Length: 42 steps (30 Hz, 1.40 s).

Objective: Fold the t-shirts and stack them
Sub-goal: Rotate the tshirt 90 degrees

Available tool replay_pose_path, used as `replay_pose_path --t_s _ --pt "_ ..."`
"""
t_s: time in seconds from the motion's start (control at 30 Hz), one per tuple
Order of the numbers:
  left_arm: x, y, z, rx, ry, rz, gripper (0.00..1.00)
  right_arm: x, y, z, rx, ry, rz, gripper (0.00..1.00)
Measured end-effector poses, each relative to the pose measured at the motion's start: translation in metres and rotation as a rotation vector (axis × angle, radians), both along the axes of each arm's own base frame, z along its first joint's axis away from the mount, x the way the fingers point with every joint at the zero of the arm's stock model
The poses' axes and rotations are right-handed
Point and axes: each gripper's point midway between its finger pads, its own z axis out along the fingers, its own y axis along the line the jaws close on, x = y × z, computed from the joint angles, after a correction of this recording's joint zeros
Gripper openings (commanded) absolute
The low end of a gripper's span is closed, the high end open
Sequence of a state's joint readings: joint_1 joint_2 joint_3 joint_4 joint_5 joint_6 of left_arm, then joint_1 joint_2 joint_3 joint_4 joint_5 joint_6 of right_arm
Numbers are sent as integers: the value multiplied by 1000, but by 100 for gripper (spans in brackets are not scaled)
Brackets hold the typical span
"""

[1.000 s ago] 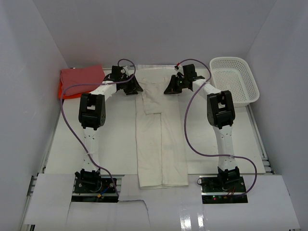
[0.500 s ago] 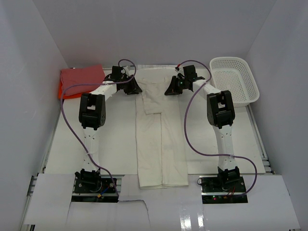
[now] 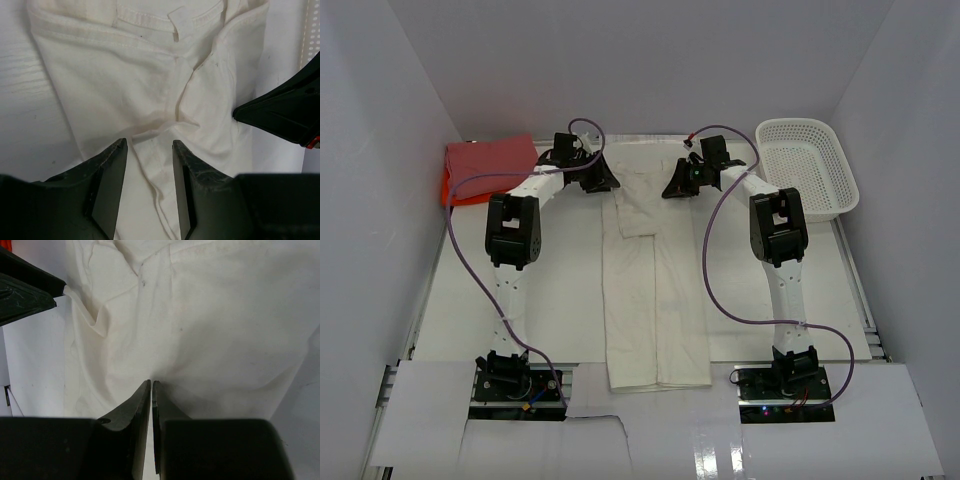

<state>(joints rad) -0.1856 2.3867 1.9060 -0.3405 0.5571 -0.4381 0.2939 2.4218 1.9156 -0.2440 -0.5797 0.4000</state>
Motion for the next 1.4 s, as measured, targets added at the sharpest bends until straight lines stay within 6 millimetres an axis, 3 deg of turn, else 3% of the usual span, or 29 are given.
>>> replay_pose_path --t_s 0.2,0.4,0.57,0.87,1.17,1.4 --pt "1 -8 -6 1 7 -13 48 0 0 0 0 0 0 11" --pt "-3 -13 -10 7 25 -24 15 0 0 0 -1 1 0 11" --pt "-2 -13 -9 17 25 -21 0 0 -1 -1 -2 3 -1 11" --pt "-2 -8 -13 43 39 4 0 4 -12 -15 -37 28 -42 8" --pt "-10 1 -18 88 111 57 0 7 -13 -15 -41 27 -52 8" --pt "-6 8 0 105 124 92 0 9 -12 -15 -40 26 -52 9"
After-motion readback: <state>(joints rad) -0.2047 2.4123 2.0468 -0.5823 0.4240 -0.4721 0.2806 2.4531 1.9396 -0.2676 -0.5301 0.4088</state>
